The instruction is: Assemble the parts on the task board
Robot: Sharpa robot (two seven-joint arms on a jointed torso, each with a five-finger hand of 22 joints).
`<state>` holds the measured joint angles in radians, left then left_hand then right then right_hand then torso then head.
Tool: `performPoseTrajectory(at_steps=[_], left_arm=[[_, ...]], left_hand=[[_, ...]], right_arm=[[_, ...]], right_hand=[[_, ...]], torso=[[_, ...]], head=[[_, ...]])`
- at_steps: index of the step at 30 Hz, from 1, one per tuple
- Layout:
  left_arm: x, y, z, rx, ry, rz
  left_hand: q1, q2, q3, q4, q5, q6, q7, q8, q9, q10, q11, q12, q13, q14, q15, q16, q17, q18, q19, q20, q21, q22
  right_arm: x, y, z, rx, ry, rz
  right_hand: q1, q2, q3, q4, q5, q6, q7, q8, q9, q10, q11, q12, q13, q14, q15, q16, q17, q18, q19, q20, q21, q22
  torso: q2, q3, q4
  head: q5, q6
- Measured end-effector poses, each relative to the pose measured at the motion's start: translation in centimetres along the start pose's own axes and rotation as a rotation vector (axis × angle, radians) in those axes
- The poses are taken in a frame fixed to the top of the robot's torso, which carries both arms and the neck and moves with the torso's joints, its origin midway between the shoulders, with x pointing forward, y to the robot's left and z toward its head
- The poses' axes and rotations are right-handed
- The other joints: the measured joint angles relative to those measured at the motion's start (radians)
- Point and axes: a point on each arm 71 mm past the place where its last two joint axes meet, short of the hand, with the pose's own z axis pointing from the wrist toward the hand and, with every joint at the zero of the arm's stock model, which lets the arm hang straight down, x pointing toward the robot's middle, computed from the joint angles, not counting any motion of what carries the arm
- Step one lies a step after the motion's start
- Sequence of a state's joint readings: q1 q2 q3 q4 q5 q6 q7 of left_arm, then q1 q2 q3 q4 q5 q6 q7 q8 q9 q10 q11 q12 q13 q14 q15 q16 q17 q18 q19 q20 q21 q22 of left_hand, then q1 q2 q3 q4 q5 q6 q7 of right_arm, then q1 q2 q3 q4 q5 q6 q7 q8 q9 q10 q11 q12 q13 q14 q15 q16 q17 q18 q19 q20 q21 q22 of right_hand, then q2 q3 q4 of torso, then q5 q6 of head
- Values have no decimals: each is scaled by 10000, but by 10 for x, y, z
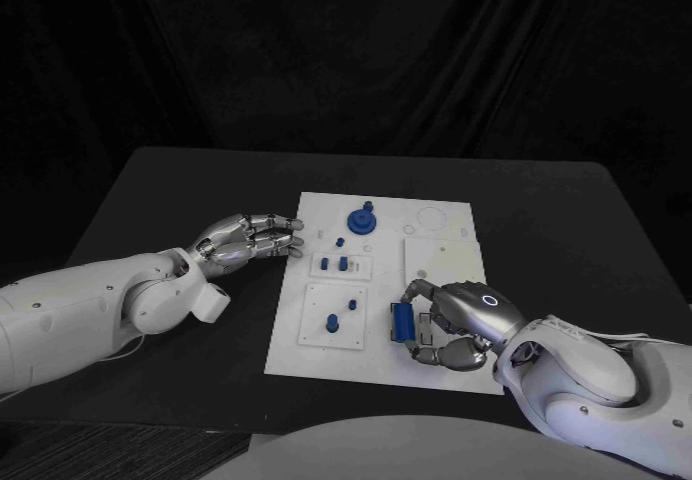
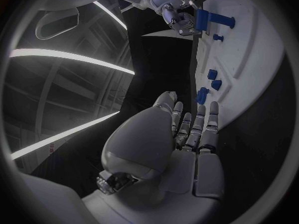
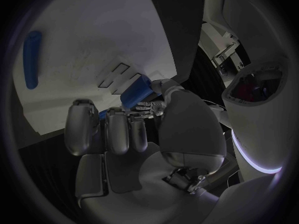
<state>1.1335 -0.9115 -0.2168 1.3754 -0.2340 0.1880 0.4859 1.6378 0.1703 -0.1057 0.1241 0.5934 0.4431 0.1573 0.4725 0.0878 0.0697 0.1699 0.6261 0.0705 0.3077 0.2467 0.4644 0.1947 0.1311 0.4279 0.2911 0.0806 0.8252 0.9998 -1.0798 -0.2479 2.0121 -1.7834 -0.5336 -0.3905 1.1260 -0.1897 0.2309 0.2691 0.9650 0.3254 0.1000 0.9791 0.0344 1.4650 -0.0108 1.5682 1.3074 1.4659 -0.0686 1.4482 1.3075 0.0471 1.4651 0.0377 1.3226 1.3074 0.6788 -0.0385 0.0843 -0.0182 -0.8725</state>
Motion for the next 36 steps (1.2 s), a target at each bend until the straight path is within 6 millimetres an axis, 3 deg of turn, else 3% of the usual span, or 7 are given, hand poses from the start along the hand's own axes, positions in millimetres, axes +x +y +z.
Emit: performPoseTrajectory(at_steps=[10, 14, 16, 18, 21, 27, 36], left_arm=[[0, 0, 0, -7, 4, -6], [0, 0, 0, -10, 6, -8], [0, 0, 0, -11, 8, -9], [0, 0, 0, -13, 13, -10], [0, 0, 0, -15, 18, -13], [0, 1, 0, -20, 24, -18], [1, 1, 0, -28, 35, -25]], left_hand=[[0, 0, 43, -42, 0, 0, 0, -41, 0, 0, 0, 0, 0, 0, 0, 0, 0, -164, 37, -37, 0, 0], [0, 0, 42, -42, 0, 0, 0, -41, 0, 0, 0, 0, -1, 0, 0, 0, 0, -164, 37, -37, 0, 1], [0, 0, 42, -42, 0, 0, 0, -40, 0, 0, -1, 0, -1, 0, 0, 0, 0, -162, 37, -37, 0, 1], [0, 0, 42, -42, 0, 0, 0, -41, 0, 0, -1, 0, -1, 0, 0, 0, 0, -162, 37, -37, 0, 0], [0, 0, 42, -42, 0, 0, 0, -40, -10, 0, 0, 0, -1, 0, 0, 0, 0, -162, 37, -37, 0, 1], [0, 0, 42, -42, 0, 0, 0, -40, -10, -1, -1, 0, -1, 0, 0, 0, 0, -161, 37, -36, 0, 1], [0, 0, 42, -42, 0, 0, 0, -40, -9, -1, -1, 0, -1, 0, 0, 0, 0, -160, 37, -37, 0, 1]], right_arm=[[1, -1, 1, 153, 174, -82], [1, -1, 1, 198, 183, -90], [1, -2, 1, 222, 182, -93], [1, -2, 1, 247, 184, -99], [1, -2, 1, 269, 185, -104], [3, -6, 1, 426, 318, -181], [5, -6, 2, 522, 468, -255]], right_hand=[[-320, 29, 288, 205, -931, 71, 70, -302, 8, 0, 0, 0, 0, 0, 0, -1, 0, 0, 0, 0, -112, 0], [-331, 45, 304, 219, -1177, -39, -40, -549, 35, 0, 1, -41, 0, 0, 0, -39, -1, 0, 0, 0, -153, 0], [-326, 44, 302, 217, -1273, -161, -35, -674, 1072, 0, 1, -41, -1, 0, 0, -39, -1, -1, 0, 0, -155, -1], [-283, 85, 270, 185, -1471, -259, 38, -767, 1193, 35, 36, -41, 0, 0, 0, -77, -1, -1, 0, 0, -211, -1], [-187, 177, 138, 202, -1763, -401, 72, -952, 2032, -2, 75, -85, -1, 0, 0, -77, -1, -1, 0, 0, -216, 0], [-31, 256, 33, 204, -1957, -580, 75, -1121, 2061, -2, 74, -84, -1, 0, 0, -117, -1, -1, 0, 0, -256, -1], [29, 318, -260, 217, -2319, -688, 106, -1365, 1742, 35, 111, -84, -1, 0, 0, -117, -1, 0, 36, 36, -256, -1]], torso=[[-7, 0, 0], [-3, 0, 6], [0, -1, 6], [0, -1, 7], [2, -1, 7], [3, -2, 6], [0, -2, 5]], head=[[14, 0], [14, 0], [4, 0], [-3, 0], [-5, 0], [-5, 0], [6, 0]])
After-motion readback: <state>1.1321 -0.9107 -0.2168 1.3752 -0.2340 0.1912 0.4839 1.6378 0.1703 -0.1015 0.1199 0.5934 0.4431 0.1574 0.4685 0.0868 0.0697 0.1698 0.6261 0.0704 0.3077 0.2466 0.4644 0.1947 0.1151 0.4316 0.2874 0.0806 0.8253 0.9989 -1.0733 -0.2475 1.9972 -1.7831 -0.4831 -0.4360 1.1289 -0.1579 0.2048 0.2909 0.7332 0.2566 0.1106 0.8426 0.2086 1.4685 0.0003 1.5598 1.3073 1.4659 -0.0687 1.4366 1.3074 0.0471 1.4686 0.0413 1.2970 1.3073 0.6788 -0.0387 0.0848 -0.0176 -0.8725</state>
